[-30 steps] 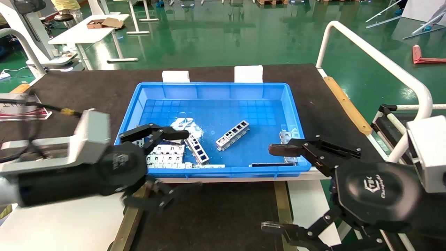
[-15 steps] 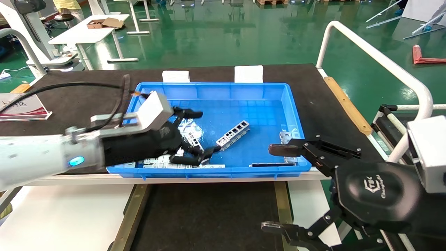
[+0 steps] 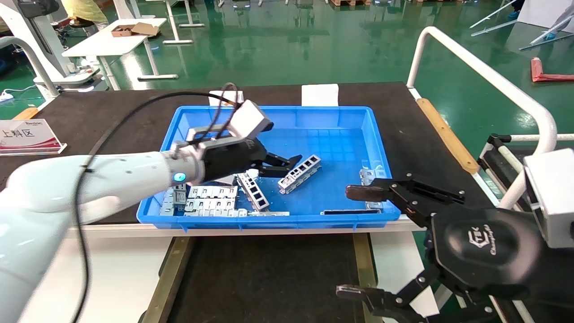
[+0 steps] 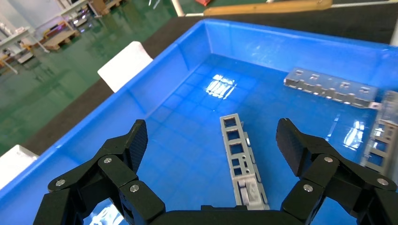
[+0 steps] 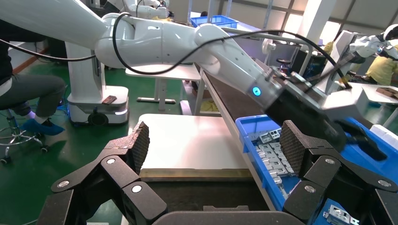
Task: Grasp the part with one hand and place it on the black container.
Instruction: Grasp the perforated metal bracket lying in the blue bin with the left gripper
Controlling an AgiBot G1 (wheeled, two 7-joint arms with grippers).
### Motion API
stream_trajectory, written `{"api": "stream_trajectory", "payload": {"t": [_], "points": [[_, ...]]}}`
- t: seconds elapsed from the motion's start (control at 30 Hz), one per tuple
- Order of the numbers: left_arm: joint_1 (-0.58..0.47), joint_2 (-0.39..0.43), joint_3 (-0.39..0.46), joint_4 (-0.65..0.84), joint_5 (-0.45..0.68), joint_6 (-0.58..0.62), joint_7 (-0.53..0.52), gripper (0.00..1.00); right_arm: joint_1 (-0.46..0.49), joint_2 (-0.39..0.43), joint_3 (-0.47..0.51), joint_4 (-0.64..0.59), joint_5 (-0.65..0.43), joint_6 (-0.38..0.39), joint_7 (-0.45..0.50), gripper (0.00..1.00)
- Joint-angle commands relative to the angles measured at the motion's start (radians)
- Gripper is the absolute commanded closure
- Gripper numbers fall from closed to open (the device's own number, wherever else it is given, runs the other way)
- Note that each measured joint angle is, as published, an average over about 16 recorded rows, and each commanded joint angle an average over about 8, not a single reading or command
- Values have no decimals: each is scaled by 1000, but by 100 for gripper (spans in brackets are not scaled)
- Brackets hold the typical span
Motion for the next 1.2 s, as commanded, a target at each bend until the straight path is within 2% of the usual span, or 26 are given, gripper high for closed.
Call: {"api": "stream_trajectory", "payload": {"t": [0.03, 0.27, 0.57, 0.6, 0.63, 0.83, 0.87, 0.9, 1.2], "points": [[-12, 36, 6, 43, 17, -31, 13, 0, 0, 0, 0, 0, 0, 0, 0, 0], [-36, 109, 44, 157, 25, -85, 41, 0, 0, 0, 0, 0, 0, 0, 0, 0], [-23, 122, 159, 177, -20, -170, 13, 0, 0, 0, 0, 0, 0, 0, 0, 0], [-21, 122, 173, 177, -26, -181, 5, 1, 0, 0, 0, 0, 0, 0, 0, 3], [-20, 123, 189, 178, -33, -193, -3, 10, 0, 0, 0, 0, 0, 0, 0, 15], [-16, 125, 280, 179, -76, -264, -59, 85, 0, 0, 0, 0, 0, 0, 0, 90], [-16, 125, 295, 179, -83, -274, -67, 96, 0, 0, 0, 0, 0, 0, 0, 100], [-16, 125, 309, 178, -91, -282, -74, 100, 0, 0, 0, 0, 0, 0, 0, 100], [-24, 123, 416, 177, -163, -332, -110, 100, 0, 0, 0, 0, 0, 0, 0, 100]]}}
